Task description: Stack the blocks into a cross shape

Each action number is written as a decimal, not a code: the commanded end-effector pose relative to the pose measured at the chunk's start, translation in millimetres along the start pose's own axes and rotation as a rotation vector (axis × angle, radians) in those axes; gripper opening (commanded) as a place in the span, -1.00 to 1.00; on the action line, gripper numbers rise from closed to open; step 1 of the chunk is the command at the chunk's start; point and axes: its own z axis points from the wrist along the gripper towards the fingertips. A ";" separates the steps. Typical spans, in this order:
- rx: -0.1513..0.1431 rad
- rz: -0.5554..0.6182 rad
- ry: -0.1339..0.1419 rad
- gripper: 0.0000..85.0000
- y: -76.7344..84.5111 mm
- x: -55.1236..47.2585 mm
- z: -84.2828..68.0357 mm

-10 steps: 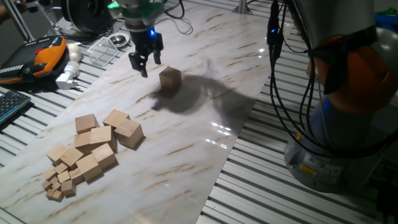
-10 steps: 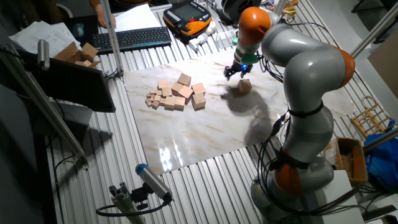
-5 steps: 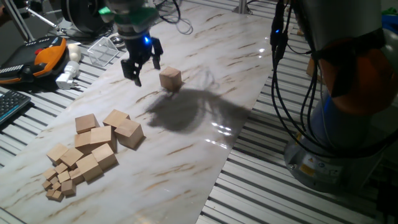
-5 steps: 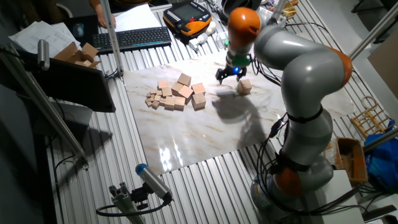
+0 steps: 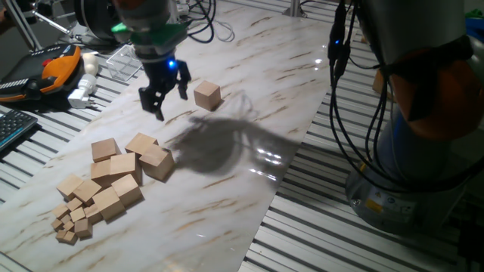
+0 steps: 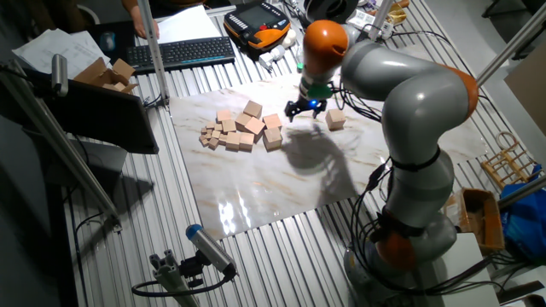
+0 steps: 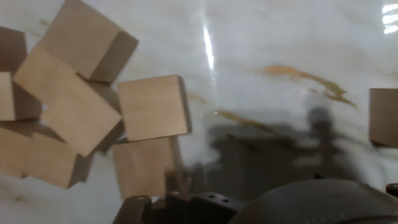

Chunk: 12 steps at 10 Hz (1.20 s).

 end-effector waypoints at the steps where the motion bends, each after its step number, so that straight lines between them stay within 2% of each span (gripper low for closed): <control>1: 0.001 -0.011 -0.003 1.00 66.7 7.6 4.8; 4: 0.011 -0.018 -0.027 1.00 65.4 5.5 7.8; 7: 0.010 -0.020 -0.022 1.00 66.4 6.7 11.5; 10: 0.018 -0.011 -0.030 1.00 68.2 9.1 25.6; 12: 0.003 -0.003 -0.031 1.00 69.0 9.7 33.1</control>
